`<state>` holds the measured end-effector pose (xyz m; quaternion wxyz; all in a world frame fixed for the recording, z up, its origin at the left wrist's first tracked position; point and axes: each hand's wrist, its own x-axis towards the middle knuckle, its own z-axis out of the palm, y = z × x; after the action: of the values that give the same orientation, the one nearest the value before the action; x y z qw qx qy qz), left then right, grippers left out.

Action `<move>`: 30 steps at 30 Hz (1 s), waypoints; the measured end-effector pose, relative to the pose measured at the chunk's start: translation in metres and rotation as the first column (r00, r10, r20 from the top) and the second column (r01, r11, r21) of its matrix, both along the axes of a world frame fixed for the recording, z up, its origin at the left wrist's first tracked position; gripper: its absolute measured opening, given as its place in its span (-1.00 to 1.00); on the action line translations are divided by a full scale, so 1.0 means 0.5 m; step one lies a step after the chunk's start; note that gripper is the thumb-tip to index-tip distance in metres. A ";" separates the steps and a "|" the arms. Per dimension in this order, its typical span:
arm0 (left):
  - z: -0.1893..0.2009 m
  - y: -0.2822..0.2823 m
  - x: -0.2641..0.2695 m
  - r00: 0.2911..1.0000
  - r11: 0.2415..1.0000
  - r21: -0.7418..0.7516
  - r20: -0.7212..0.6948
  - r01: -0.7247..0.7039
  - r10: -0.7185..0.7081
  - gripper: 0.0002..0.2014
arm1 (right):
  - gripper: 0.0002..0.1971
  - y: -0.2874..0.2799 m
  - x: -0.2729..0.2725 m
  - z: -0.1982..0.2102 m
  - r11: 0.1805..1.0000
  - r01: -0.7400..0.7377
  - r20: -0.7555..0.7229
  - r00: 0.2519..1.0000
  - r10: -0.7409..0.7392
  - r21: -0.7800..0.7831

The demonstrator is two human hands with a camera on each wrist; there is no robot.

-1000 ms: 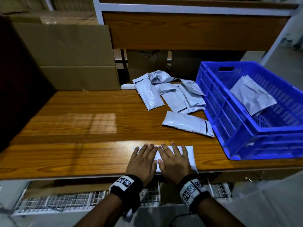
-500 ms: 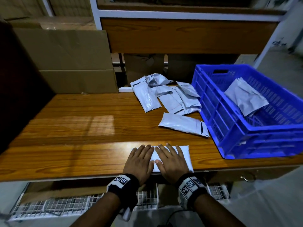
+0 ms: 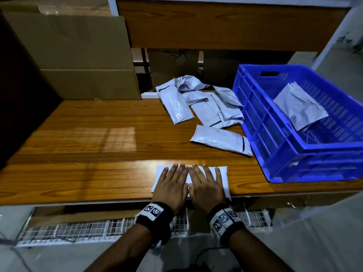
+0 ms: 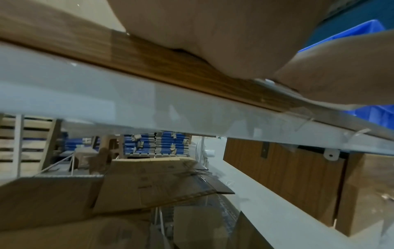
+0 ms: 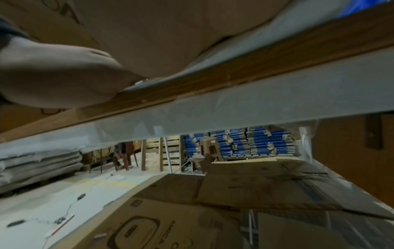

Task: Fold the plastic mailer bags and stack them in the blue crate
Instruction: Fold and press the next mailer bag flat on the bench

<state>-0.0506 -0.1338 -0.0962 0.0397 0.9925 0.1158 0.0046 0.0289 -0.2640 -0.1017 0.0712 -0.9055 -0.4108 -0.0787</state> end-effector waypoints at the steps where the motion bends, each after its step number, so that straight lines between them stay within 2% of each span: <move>1: -0.003 0.001 0.002 1.000 1.000 0.005 -0.001 -0.001 0.001 -0.39 | -0.42 0.001 -0.001 0.001 1.000 0.007 -0.005 1.000 -0.007 -0.005; 8: 0.001 0.002 0.003 0.999 0.999 0.035 -0.045 0.020 -0.018 -0.34 | -0.43 -0.002 -0.001 -0.006 0.999 -0.019 0.010 1.000 0.018 0.051; 12: 0.008 0.000 0.003 0.999 1.000 0.030 -0.052 -0.003 0.005 -0.33 | -0.42 0.000 0.005 0.003 1.000 -0.015 -0.063 0.998 0.015 0.004; 16: 0.018 -0.009 -0.011 0.999 1.000 -0.019 -0.044 0.001 -0.002 -0.30 | -0.46 -0.025 0.021 0.007 0.991 -0.131 -0.076 0.989 0.128 -0.029; 20: 0.011 -0.010 -0.056 0.999 0.997 -0.070 -0.031 -0.013 0.011 -0.38 | -0.46 -0.053 0.015 0.015 0.976 -0.212 -0.065 0.976 0.209 -0.054; 26: 0.013 0.037 -0.030 0.998 0.998 -0.035 -0.034 -0.048 0.047 -0.29 | -0.43 -0.032 0.023 0.024 0.988 -0.107 -0.112 0.989 0.095 -0.112; 30: 0.008 0.070 -0.039 0.999 0.998 -0.051 -0.024 -0.036 0.034 -0.22 | -0.35 -0.069 0.045 0.023 0.994 -0.057 -0.130 0.990 0.045 -0.092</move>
<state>-0.0703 -0.0988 -0.0924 0.0639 0.9889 0.1338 -0.0090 0.0515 -0.2986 -0.0902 0.0562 -0.9002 -0.4318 0.0011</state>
